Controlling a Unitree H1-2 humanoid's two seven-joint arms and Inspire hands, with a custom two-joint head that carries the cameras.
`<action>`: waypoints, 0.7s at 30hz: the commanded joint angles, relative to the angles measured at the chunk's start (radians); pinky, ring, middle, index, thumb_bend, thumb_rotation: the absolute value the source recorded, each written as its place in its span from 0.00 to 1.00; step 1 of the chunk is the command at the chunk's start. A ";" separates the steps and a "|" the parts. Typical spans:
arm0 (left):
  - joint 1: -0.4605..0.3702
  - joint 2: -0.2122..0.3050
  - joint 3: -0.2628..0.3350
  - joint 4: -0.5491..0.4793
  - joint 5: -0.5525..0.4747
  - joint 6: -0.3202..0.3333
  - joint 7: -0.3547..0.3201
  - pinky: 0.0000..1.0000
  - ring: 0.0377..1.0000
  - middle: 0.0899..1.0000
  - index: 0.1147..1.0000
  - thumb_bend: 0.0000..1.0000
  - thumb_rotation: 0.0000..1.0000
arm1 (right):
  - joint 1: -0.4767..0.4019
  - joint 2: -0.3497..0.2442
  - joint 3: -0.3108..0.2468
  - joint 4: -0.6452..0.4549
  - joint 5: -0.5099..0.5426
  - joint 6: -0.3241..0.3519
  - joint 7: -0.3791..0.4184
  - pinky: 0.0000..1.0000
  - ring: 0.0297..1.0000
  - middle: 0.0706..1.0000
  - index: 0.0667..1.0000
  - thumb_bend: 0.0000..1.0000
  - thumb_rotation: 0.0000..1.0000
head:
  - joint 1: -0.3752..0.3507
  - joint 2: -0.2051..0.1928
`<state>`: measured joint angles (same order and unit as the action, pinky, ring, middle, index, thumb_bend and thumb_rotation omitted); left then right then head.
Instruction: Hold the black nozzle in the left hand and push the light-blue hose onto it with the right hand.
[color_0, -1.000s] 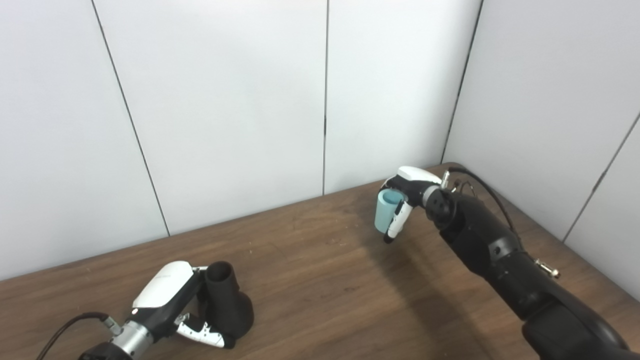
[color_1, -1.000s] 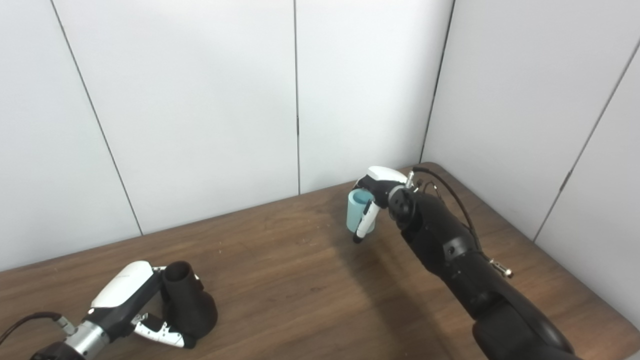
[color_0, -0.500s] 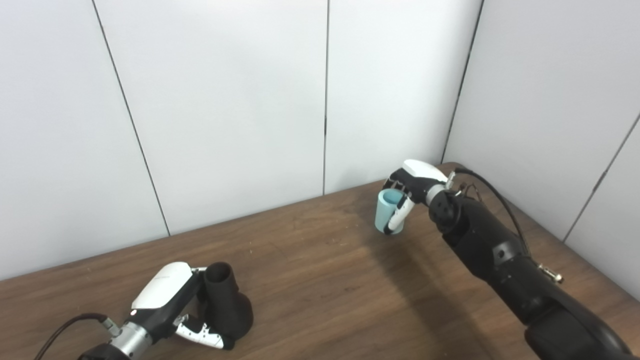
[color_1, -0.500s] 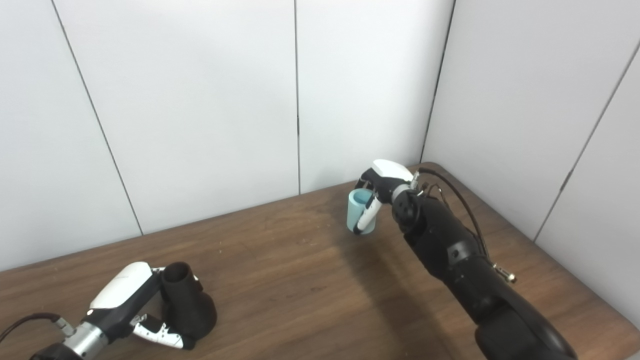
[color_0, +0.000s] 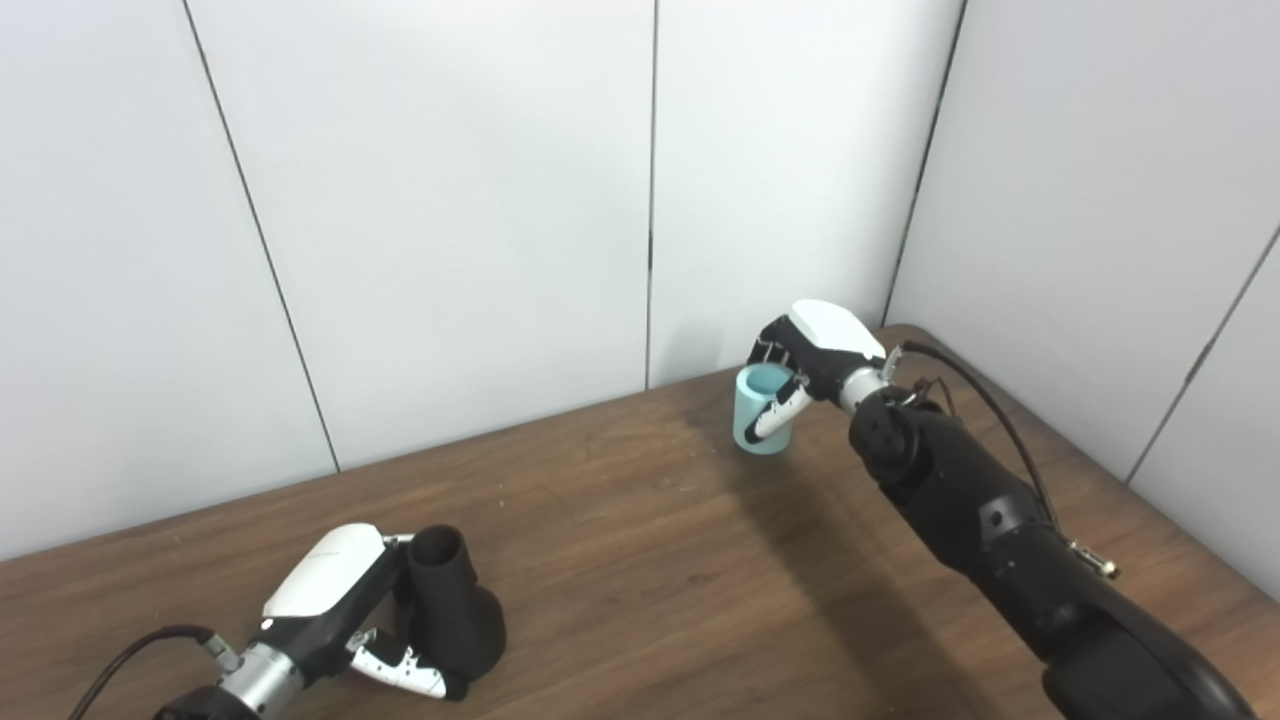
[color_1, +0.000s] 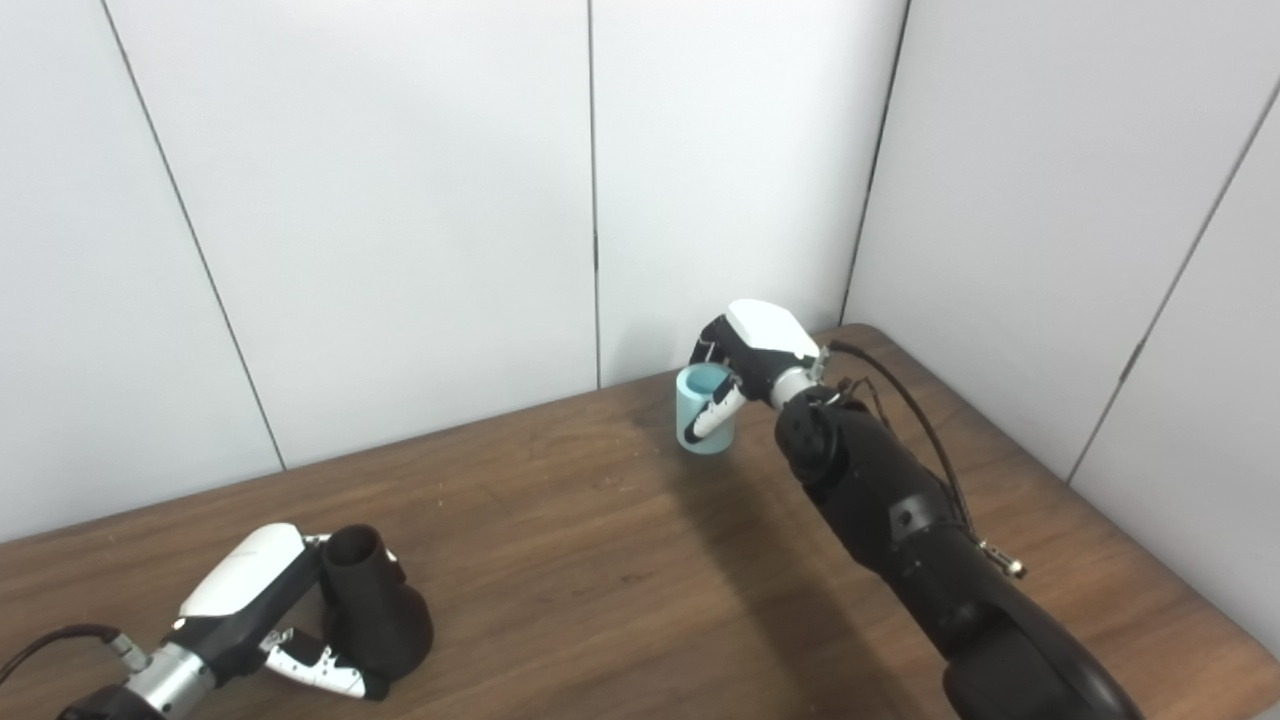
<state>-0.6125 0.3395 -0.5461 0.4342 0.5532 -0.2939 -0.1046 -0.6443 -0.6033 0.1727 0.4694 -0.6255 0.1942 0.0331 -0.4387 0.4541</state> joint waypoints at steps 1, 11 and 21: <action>0.068 0.056 -0.032 0.049 0.052 0.050 -0.105 0.42 0.43 0.39 0.43 0.53 0.00 | -0.048 -0.025 0.002 -0.038 -0.020 -0.029 -0.026 0.43 0.45 0.47 0.43 0.53 0.00 | 0.008 0.002; 0.053 0.029 -0.039 0.051 0.066 0.077 -0.106 0.41 0.43 0.40 0.42 0.53 0.00 | -0.088 0.011 0.022 -0.321 0.018 -0.016 0.126 0.38 0.41 0.45 0.45 0.52 0.00 | 0.100 0.015; 0.028 -0.020 -0.065 0.039 0.089 0.152 -0.138 0.42 0.42 0.42 0.42 0.53 0.00 | -0.132 0.053 0.030 -0.533 0.041 0.015 0.291 0.37 0.43 0.43 0.46 0.52 0.00 | 0.253 0.017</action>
<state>-0.6352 0.3039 -0.5616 0.4222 0.5607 -0.2191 -0.1402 -0.7246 -0.5365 0.2183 -0.0223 -0.5843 0.2102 0.3235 -0.1843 0.4694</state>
